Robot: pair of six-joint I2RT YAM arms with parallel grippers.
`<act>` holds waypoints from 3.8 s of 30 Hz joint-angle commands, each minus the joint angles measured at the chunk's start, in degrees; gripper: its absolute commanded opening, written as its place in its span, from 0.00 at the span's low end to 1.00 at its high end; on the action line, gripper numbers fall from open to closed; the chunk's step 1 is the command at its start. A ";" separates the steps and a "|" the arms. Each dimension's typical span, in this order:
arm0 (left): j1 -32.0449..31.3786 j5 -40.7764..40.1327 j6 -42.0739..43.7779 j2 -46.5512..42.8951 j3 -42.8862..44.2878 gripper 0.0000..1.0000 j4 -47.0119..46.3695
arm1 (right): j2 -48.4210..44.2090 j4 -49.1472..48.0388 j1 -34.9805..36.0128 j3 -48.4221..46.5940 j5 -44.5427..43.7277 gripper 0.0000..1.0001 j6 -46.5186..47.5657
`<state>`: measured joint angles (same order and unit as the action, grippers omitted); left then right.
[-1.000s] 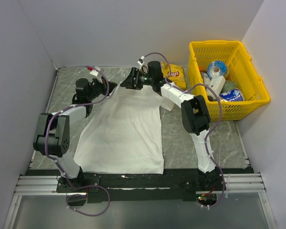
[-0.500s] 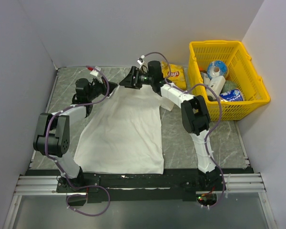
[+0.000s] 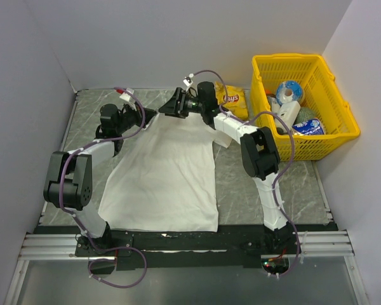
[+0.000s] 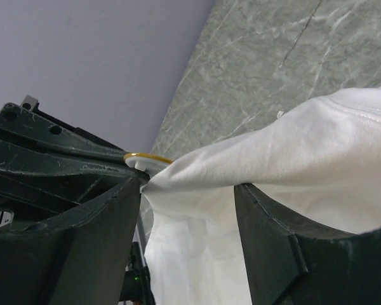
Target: Pin the brooch onto the clothing
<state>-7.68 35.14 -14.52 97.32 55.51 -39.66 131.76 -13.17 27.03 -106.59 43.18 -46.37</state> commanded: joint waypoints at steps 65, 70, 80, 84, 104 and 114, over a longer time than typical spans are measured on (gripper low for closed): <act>-5.85 -1.56 5.91 -2.93 1.27 0.01 6.26 | -3.27 -12.67 2.24 6.65 -2.04 0.06 -4.17; -6.55 -4.37 7.92 -3.10 0.74 0.01 8.18 | -3.88 -12.49 2.42 6.83 -2.40 0.05 -5.13; -10.42 -11.67 13.03 -2.75 1.45 0.01 13.38 | -3.88 -10.04 2.77 6.48 -5.38 0.03 -7.51; -12.35 -14.12 13.91 -2.84 1.18 0.01 14.78 | -4.15 -8.54 2.77 6.30 -6.09 0.01 -7.77; -18.16 -25.91 22.35 -0.37 1.19 0.01 19.18 | -3.45 -11.35 2.77 7.00 -4.33 0.00 -15.68; -17.54 -19.67 18.57 -1.25 0.22 0.01 16.72 | -3.71 -14.87 2.33 8.50 -1.87 0.20 -15.34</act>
<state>-23.88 7.16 7.68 95.81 56.31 -24.62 133.84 -18.76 27.75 -97.80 36.75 -60.31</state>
